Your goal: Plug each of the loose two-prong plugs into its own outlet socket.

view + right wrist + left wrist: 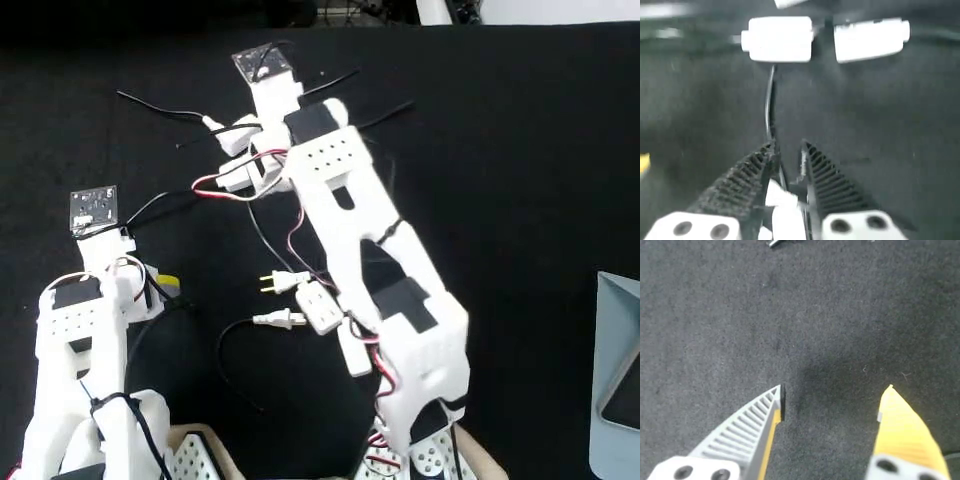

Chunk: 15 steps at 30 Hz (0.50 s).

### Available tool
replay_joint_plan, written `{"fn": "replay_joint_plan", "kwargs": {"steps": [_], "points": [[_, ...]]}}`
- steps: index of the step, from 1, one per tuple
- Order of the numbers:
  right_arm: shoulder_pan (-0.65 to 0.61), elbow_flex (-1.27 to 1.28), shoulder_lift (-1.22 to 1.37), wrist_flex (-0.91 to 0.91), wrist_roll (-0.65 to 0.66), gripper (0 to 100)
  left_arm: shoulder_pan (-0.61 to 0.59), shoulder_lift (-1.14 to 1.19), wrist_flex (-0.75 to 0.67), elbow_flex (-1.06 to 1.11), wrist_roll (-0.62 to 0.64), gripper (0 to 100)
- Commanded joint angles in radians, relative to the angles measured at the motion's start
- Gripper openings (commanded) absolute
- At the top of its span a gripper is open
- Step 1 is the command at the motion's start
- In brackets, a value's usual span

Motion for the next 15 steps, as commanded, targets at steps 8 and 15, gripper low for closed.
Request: {"fn": "replay_joint_plan", "kwargs": {"steps": [8, 15], "points": [[-0.031, -0.007, -0.079, 0.265, -0.006, 5.7, -0.010, -0.025, -0.051, 0.010, 0.002, 31], [-0.094, 0.272, -0.163, 0.176, -0.170, 5.7, -0.010, -0.025, -0.061, 0.016, 0.002, 31]]}}
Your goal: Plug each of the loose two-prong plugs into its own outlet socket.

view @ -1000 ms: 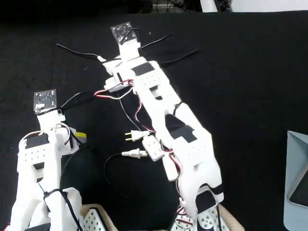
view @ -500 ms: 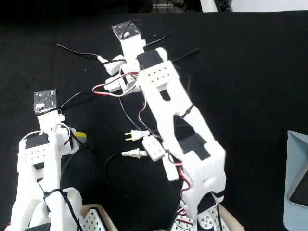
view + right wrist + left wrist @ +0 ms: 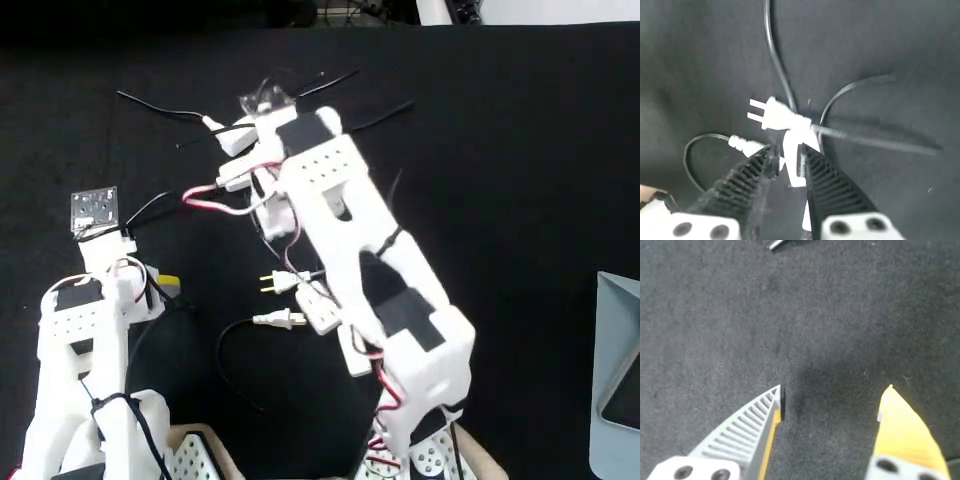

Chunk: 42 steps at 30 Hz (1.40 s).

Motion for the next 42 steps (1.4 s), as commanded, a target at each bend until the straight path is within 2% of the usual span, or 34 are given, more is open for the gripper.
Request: {"fn": "replay_joint_plan", "kwargs": {"steps": [1, 7, 11, 27, 34, 42], "points": [[-0.037, 0.130, -0.090, -0.077, -0.072, 5.7, -0.010, -0.025, -0.018, -0.008, 0.002, 31], [-0.037, 0.346, -0.117, -0.327, -0.187, 7.0, -0.010, -0.025, -0.017, -0.008, 0.002, 31], [-0.041, 0.417, -0.117, -0.399, -0.272, 13.3, -0.010, -0.025, -0.017, -0.008, 0.002, 31], [-0.041, 0.601, -0.108, -0.649, -0.347, 14.5, -0.010, -0.025, -0.017, -0.008, 0.000, 31], [-0.066, 0.611, -0.113, -0.649, -0.347, 14.5, -0.010, -0.025, -0.017, -0.008, 0.000, 31], [-0.066, 0.452, -0.116, -0.445, -0.347, 14.5, -0.010, -0.025, -0.017, -0.007, 0.000, 31]]}}
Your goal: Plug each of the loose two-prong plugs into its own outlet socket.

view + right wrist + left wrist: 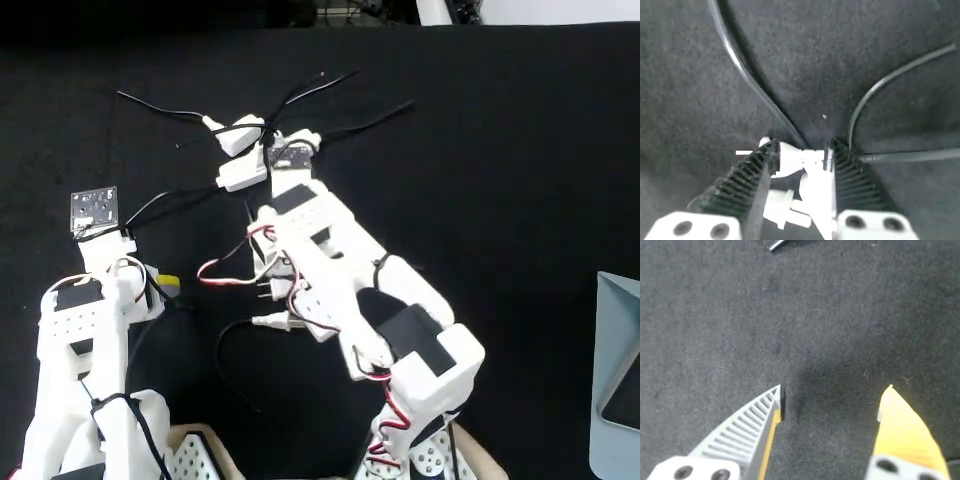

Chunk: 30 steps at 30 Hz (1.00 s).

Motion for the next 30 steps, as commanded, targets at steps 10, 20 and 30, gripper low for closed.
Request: {"fn": "replay_joint_plan", "kwargs": {"steps": [10, 20, 30], "points": [[-0.058, -0.079, -0.019, 0.068, -0.048, 15.8, -0.010, -0.025, -0.017, -0.007, 0.000, 31], [-0.057, -0.058, 0.117, 0.012, -0.103, 24.7, -0.010, -0.025, -0.017, -0.007, 0.000, 31], [-0.043, -0.050, 0.130, -0.072, -0.094, 12.3, -0.010, -0.025, -0.017, -0.007, 0.000, 31]]}}
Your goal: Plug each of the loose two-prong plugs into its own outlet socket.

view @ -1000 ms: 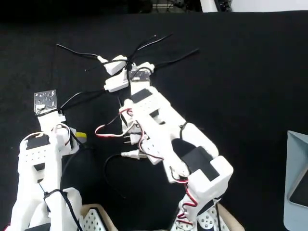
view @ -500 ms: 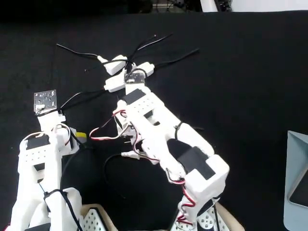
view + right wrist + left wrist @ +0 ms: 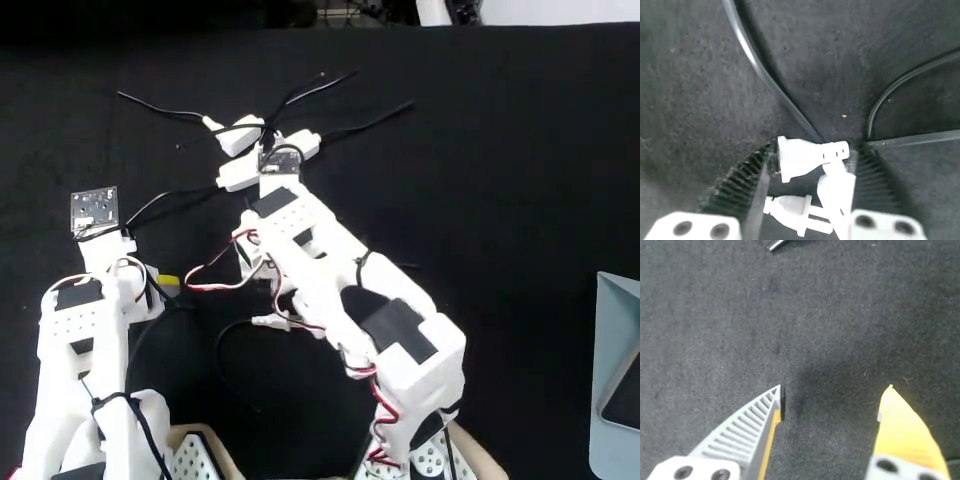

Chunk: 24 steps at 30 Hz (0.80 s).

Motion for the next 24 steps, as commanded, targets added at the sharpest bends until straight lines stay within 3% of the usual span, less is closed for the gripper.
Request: {"fn": "replay_joint_plan", "kwargs": {"steps": [1, 6, 10, 24], "points": [[0.006, 0.005, 0.015, -0.044, -0.002, 11.2, -0.010, -0.025, -0.017, -0.007, 0.000, 31], [0.051, -0.001, 0.008, -0.046, 0.015, 7.6, -0.010, -0.025, -0.017, -0.007, 0.000, 31], [0.092, -0.015, 0.007, -0.041, 0.112, 1.4, -0.010, -0.025, -0.017, -0.007, 0.000, 31], [0.130, -0.282, 0.007, 0.169, 0.338, 1.2, -0.008, -0.023, -0.017, -0.007, 0.000, 31]]}}
